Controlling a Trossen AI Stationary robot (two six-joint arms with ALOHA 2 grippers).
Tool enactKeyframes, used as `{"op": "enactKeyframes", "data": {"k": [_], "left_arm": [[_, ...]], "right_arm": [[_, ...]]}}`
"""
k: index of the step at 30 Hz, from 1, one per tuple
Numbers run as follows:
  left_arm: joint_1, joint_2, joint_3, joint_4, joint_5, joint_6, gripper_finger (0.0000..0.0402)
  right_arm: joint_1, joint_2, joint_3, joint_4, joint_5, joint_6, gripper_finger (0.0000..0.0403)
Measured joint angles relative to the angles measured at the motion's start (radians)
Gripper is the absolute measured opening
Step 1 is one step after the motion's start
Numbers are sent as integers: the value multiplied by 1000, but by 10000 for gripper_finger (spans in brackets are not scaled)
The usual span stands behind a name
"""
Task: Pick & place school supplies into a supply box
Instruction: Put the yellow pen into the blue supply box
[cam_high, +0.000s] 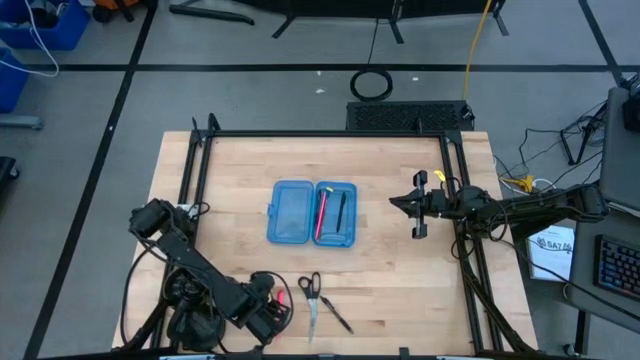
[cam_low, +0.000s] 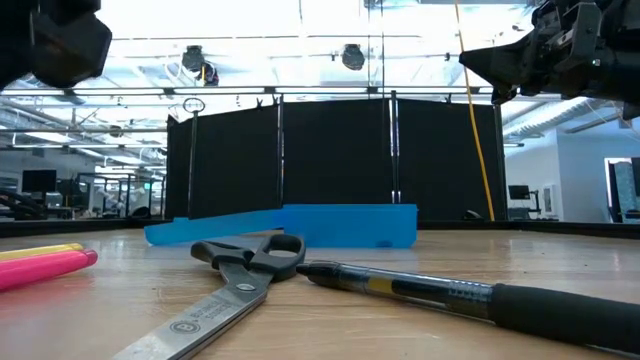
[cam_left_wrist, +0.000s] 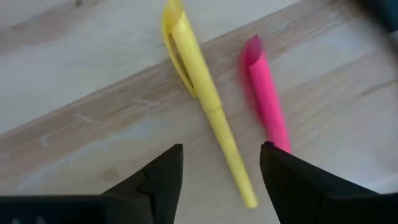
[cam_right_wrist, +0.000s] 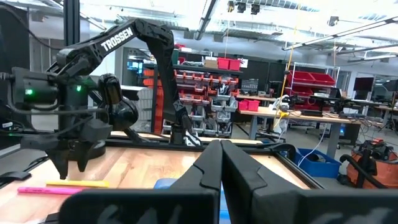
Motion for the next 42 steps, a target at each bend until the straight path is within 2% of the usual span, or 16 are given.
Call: {"op": "enactKeyframes", "data": {"k": [8,13,16,24,28,32,37,42], "left_arm": [[34,101,5,45,132,58,214],[45,119,6,31,165,58,206],[44,120,6,21,168,79,171],[42,119,3,-11,166,204,24],[47,110,0,-8,149,216,28],[44,65,-2,-17,84,168,29],[47,-27,-6,-62,-162,129,21],[86,-104,-5,-55,-239,166,21]], "right_arm": [[0,0,0,-1,0,0,0],[0,0,0,-1,0,0,0],[0,0,0,-1,0,0,0],[0,1,0,-16,0,3,0],[0,1,0,-22,0,3,0],[0,1,0,-23,0,23,0],[0,1,0,-24,0,26,0],[0,1,0,-28,0,26,0]]}}
